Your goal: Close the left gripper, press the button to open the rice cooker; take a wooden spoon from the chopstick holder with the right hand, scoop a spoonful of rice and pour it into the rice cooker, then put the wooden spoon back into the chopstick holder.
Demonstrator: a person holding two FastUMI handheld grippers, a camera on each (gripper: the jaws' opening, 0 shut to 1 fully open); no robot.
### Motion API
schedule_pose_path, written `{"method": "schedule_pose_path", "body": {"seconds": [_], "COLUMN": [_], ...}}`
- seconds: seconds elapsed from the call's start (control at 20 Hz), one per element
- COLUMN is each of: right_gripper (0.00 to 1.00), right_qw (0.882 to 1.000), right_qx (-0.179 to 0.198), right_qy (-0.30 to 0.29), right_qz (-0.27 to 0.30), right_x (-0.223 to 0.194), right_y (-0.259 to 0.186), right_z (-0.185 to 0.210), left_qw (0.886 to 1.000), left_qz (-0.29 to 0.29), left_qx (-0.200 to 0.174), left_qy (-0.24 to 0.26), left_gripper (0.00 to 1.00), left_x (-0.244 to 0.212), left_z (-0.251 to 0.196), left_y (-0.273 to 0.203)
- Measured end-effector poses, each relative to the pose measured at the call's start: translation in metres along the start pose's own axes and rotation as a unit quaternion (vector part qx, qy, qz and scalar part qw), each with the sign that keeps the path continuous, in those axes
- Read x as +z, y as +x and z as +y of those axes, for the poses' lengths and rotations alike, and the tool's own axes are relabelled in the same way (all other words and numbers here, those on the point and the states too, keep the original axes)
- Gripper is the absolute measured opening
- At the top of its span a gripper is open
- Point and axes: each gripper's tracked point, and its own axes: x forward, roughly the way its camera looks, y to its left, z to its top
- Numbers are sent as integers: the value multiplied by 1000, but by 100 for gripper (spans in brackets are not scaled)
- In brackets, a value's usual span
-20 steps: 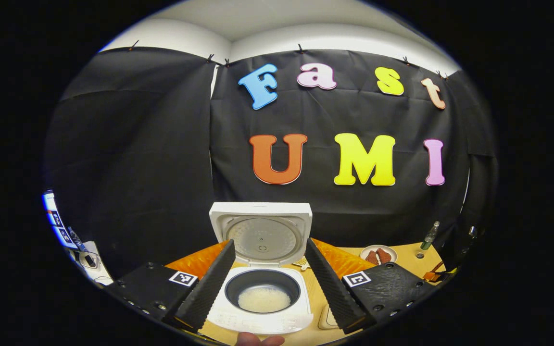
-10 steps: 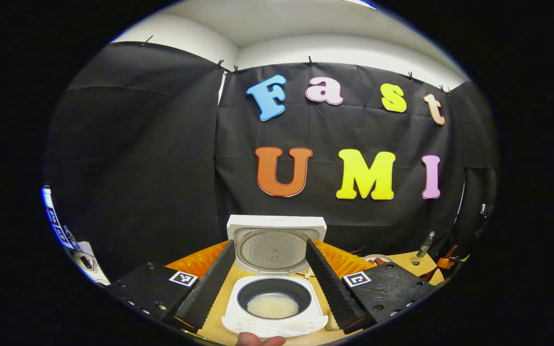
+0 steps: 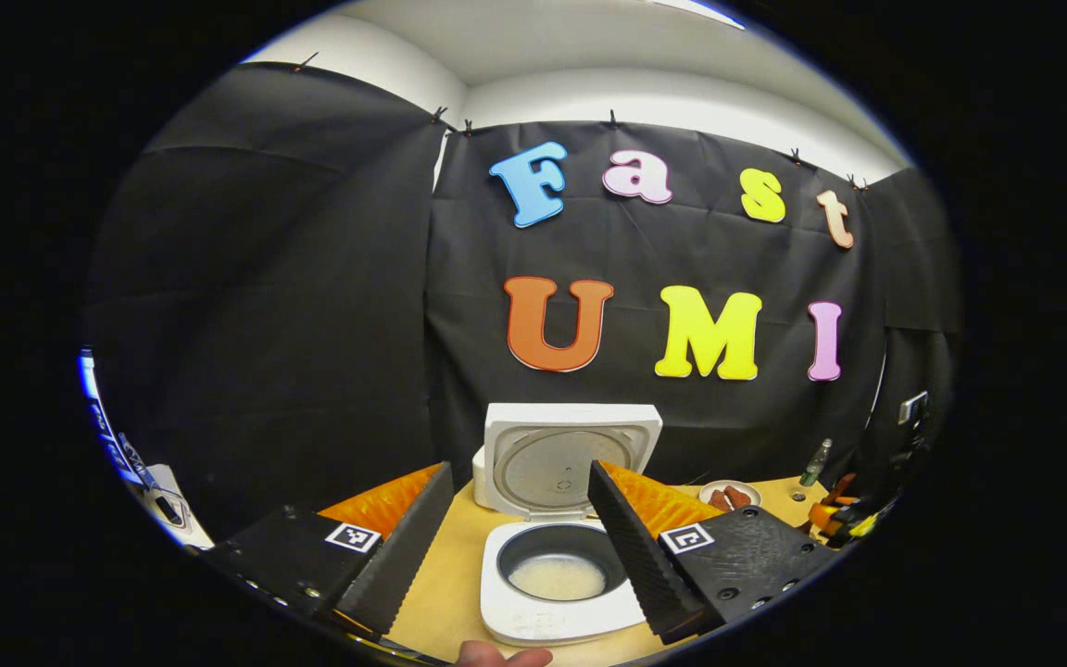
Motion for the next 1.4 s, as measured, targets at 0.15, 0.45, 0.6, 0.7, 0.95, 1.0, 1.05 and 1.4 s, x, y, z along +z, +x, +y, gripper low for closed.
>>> {"method": "schedule_pose_path", "body": {"seconds": [0.15, 0.45, 0.6, 0.7, 0.95, 1.0, 1.05, 1.4], "right_gripper": [13, 14, 13, 13, 13, 13, 14, 14], "right_qw": [999, 996, 997, 997, 977, 971, 965, 915], "right_qx": [-7, -28, -2, 19, 49, 52, 54, 74], "right_qy": [-45, -73, -39, 12, 181, 210, 235, 381], "right_qz": [23, 53, 63, 75, 98, 103, 106, 115], "right_x": [-37, -88, -92, -94, -90, -90, -89, -82], "right_y": [24, 41, 41, 39, 35, 34, 34, 42], "right_z": [17, 31, 58, 72, 83, 82, 81, 64], "left_qw": [1000, 999, 998, 998, 998, 998, 998, 999], "left_qz": [13, 37, 42, 42, 46, 48, 49, 48], "left_qx": [12, 30, 34, 35, 36, 35, 33, 18], "left_qy": [3, 19, 20, 18, 13, 11, 9, 13], "left_gripper": [94, 94, 94, 94, 94, 94, 94, 94], "left_x": [-12, -27, -29, -29, -31, -31, -32, -28], "left_z": [16, 39, 46, 50, 53, 52, 51, 30], "left_y": [-10, -22, -24, -25, -26, -27, -27, -27]}}
